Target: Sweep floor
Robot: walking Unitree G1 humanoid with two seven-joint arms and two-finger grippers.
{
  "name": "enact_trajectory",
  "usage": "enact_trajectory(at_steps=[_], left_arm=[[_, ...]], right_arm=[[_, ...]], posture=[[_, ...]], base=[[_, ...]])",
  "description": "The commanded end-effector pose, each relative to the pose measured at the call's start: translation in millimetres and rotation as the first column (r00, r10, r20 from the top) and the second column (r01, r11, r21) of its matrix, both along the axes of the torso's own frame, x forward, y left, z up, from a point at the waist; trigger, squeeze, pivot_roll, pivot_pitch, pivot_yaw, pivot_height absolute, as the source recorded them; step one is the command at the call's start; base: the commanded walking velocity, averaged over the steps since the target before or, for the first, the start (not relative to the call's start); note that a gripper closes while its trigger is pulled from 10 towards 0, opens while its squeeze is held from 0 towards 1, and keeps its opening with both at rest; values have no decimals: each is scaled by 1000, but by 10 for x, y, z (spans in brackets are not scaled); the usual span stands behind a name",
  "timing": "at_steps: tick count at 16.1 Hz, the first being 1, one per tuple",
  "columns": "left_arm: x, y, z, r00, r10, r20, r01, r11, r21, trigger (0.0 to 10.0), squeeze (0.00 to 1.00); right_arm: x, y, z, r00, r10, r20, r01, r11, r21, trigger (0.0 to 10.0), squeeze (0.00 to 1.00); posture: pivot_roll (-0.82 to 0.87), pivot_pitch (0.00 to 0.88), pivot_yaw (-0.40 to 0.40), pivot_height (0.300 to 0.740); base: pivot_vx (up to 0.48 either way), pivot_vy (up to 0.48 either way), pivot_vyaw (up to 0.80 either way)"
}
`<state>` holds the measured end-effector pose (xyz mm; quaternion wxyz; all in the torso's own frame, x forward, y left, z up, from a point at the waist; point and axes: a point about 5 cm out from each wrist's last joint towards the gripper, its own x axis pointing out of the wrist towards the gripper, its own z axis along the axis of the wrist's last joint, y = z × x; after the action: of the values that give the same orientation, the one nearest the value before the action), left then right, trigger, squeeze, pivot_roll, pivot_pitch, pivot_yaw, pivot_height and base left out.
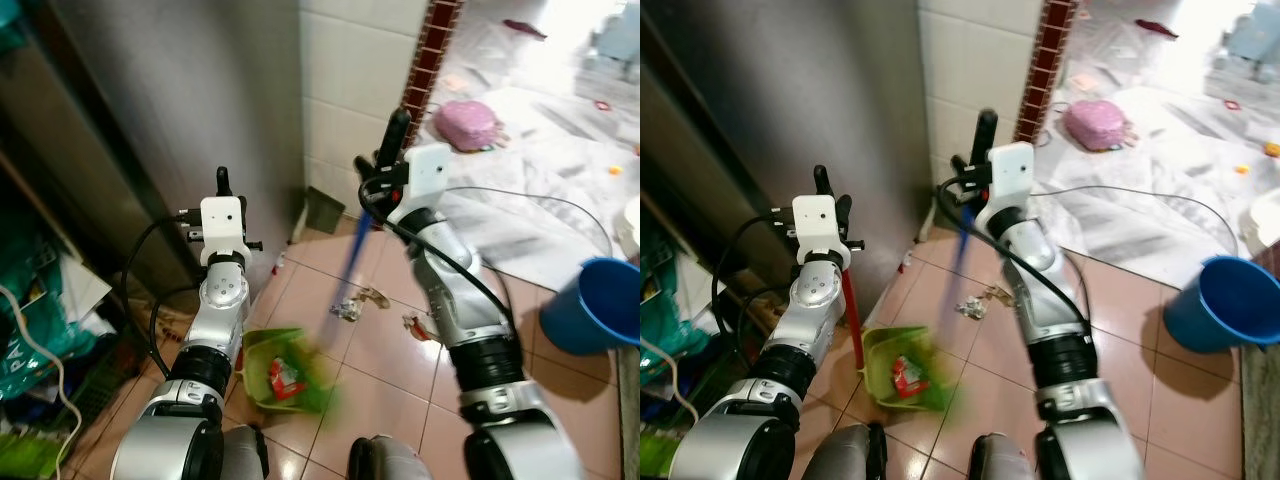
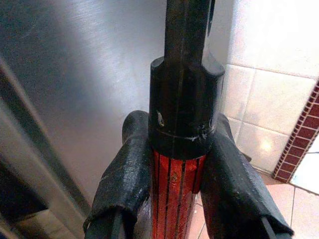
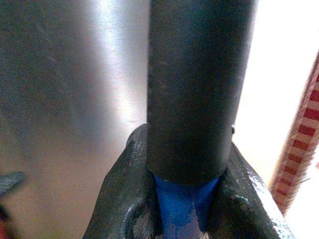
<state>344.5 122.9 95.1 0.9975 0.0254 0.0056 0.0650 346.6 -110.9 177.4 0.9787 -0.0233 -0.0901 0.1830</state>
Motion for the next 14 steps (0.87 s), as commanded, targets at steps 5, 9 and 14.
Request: enact_trajectory(at_steps=[5, 9, 14], left_arm=[[-39, -73, -123, 997, -49, -61, 49, 999, -13, 10000, 0], [-42, -175, -134, 983, -165, -79, 156, 982, -106, 10000, 0], [-43, -200, -143, 977, -196, -85, 186, 976, -115, 10000, 0]], right_arm=[[-35, -194, 105, 993, -67, 95, 73, 996, -57, 10000, 0], [-66, -175, -150, 994, -105, 7, 105, 991, -88, 10000, 0], [-78, -105, -361, 979, -148, -141, 146, 989, -22, 10000, 0]], posture=[[-64, 125, -3, 740], [-58, 129, -5, 740], [-54, 133, -2, 740]], base=[[0, 0, 0], [0, 0, 0], [0, 0, 0]])
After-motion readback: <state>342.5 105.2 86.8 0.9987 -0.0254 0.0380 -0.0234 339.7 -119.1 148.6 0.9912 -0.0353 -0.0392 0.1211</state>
